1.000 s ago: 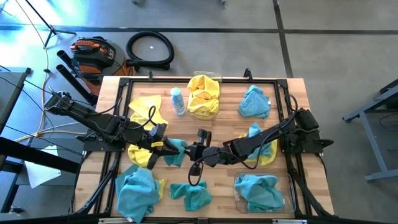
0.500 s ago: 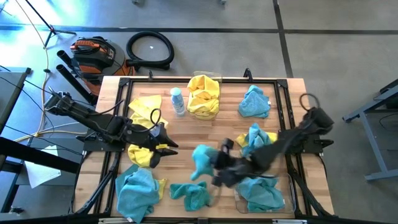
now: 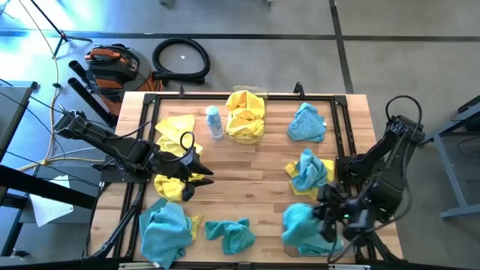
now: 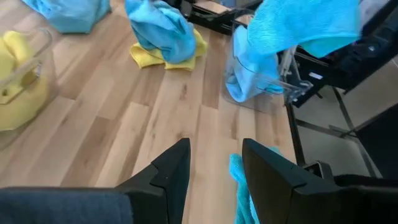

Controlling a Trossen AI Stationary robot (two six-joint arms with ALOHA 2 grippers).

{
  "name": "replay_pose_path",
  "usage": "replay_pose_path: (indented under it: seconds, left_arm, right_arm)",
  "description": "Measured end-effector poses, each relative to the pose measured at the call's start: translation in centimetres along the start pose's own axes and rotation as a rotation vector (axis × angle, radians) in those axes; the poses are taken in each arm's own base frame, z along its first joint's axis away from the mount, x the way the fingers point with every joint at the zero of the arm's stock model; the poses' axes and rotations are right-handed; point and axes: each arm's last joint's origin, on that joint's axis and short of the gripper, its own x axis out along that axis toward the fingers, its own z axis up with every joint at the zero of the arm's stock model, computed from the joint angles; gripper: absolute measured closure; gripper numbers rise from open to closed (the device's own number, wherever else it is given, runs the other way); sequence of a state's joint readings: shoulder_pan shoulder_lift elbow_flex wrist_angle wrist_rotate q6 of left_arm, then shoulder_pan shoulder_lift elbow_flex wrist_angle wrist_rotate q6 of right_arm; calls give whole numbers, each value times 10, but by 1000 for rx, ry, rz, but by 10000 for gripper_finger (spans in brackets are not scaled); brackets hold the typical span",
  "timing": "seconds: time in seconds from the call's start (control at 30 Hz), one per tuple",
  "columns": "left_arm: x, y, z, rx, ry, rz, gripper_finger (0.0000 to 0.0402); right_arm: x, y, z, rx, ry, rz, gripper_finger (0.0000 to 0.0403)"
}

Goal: Sort microfiber towel by color & place in baskets
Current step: Put the blue towel into the bottom transparent bin

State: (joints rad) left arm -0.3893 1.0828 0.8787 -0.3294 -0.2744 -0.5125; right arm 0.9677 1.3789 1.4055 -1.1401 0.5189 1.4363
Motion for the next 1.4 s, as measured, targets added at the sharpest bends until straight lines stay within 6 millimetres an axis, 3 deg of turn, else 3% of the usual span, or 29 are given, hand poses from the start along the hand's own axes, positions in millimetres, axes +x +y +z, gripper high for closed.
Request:
replay_pose_path:
  seconds: [0.2,0.33,0.53,0.73,0.9,1.13,1.4]
  left_arm:
    - [0,0,0,0,-3,6,269]
    - [0,0,0,0,-4,7,269]
    - [0,1,1,0,-18,33,269]
    - [5,1,-1,5,-11,54,269]
    - [17,0,-7,11,28,76,269]
    - [33,-1,-14,24,70,99,269]
    - [48,-10,-21,17,76,77,269]
  right_arm:
    - [-14,-23,-35,232,354,-305,402]
    - [-18,-16,-52,312,527,-317,402]
    - [-20,-3,-60,292,461,-140,402]
    - [-17,-7,-58,311,334,-186,402]
    - [0,-2,-75,343,447,-344,402]
    - [40,24,-99,240,484,-283,402]
    - [80,20,-130,91,560,-518,402]
